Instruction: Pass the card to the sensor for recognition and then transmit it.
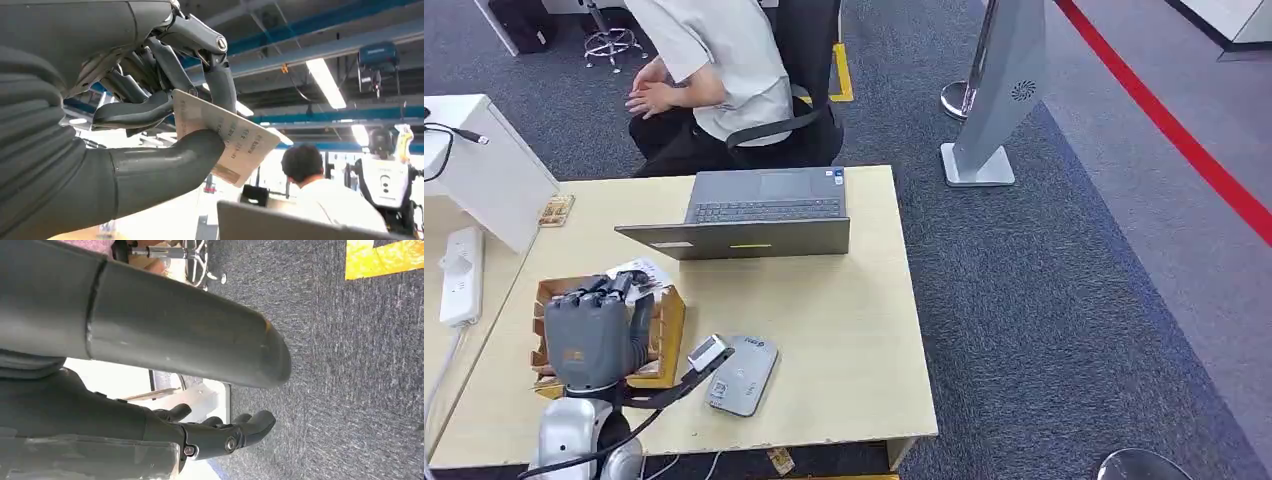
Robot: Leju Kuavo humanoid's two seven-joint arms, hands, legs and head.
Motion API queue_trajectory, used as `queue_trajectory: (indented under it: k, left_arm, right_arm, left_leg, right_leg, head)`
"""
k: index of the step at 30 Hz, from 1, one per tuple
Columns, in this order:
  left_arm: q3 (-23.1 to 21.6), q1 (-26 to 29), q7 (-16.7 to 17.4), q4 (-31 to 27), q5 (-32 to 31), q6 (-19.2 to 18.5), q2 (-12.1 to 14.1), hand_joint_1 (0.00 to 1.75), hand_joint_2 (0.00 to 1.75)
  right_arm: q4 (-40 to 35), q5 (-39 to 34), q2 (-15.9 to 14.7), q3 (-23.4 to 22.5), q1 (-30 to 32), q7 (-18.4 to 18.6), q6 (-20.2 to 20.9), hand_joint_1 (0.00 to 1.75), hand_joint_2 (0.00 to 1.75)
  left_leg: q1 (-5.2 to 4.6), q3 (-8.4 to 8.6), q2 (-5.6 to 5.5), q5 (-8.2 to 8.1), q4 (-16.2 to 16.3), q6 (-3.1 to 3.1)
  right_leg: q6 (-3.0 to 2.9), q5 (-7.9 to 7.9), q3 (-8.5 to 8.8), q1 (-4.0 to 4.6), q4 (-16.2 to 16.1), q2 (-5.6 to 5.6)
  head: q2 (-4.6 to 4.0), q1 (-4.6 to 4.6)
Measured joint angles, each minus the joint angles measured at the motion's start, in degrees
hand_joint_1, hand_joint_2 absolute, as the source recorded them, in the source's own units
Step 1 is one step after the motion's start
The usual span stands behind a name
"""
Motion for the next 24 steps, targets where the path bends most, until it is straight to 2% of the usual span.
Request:
queue_trajectory:
  k: [24]
  left_arm:
    - [-5.49,5.14,-0.35,5.2,-0.33,-0.44,-2.36,1.75,1.75]
  right_arm:
    - [0.0,0.63,0.26,0.24,0.0,-0.28,0.15,0.0,0.0]
  left_leg:
    - [0.0,-0.03,0.0,-0.02,-0.01,-0.01]
  right_leg:
    - [0.01,-0.01,-0.03,0.0,-0.01,0.0]
  head:
    - [0.0,-0.02]
